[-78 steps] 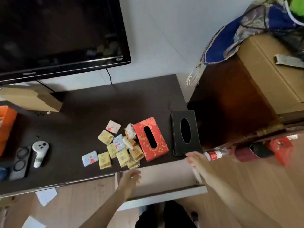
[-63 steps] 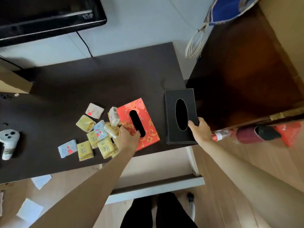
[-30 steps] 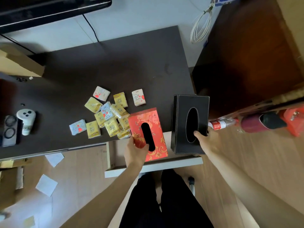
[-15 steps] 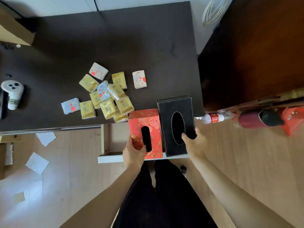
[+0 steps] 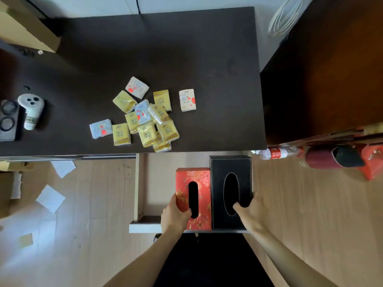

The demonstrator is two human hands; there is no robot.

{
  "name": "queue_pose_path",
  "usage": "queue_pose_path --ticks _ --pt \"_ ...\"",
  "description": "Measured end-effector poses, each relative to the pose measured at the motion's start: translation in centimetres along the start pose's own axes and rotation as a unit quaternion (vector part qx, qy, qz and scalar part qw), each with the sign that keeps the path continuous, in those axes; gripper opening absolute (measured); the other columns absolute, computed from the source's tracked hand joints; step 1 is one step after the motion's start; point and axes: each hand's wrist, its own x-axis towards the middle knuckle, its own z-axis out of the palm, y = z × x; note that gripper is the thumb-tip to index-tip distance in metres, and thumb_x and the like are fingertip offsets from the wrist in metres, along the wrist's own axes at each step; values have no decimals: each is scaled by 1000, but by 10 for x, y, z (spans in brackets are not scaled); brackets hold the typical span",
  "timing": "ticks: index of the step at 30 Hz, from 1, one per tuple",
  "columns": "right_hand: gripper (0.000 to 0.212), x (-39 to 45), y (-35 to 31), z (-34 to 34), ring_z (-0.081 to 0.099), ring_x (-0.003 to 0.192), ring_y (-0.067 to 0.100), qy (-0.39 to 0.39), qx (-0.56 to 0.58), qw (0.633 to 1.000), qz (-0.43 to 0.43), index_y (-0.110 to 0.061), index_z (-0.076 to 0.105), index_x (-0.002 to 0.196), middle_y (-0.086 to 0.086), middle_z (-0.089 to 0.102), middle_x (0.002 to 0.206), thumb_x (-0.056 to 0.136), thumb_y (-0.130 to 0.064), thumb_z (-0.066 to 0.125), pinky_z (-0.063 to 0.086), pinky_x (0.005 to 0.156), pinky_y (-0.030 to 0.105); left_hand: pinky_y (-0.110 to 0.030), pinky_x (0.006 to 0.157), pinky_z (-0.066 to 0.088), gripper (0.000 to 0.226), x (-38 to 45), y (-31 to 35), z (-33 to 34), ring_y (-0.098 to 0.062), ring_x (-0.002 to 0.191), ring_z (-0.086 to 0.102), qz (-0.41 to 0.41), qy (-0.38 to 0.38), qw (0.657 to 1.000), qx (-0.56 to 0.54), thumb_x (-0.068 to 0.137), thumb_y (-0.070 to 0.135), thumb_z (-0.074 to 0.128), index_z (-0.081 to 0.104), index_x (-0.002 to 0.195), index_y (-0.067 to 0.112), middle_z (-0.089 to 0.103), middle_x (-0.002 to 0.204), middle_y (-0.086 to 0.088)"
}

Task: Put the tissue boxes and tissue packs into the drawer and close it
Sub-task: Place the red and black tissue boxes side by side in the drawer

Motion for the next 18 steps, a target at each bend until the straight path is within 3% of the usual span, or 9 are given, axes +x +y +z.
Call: queue_pose_path --ticks 2,7,14,18 --pt "55 -3 2 5 63 84 23 -18 -64 998 -6 -8 47 115 5 58 97 78 -28 82 56 75 39 -38 77 60 51 3 -8 0 -17 84 69 -5 -9 1000 10 71 35 77 56 118 31 71 92 10" --pt "51 3 -9 27 60 71 16 -71 -168 983 -15 -13 41 104 -1 54 90 84 -47 74 49 58 33 -37 68 61 49 25 -31 -9 -13 75 68 -23 -4 1000 21 72 31 79 56 115 31 68 84 15" --pt "50 19 -17 78 61 84 23 -103 -153 983 -11 -11 46 109 4 56 99 84 -43 76 54 72 41 -36 73 59 58 58 -59 -27 -20 85 68 -22 -13 999 20 77 30 81 53 128 24 70 100 4" --pt "46 27 -11 91 61 76 18 -100 -140 985 -11 -16 44 98 5 60 93 79 -40 79 53 63 37 -41 78 60 59 71 -72 -30 -22 88 69 -8 -44 999 17 75 33 82 52 125 22 70 103 3"
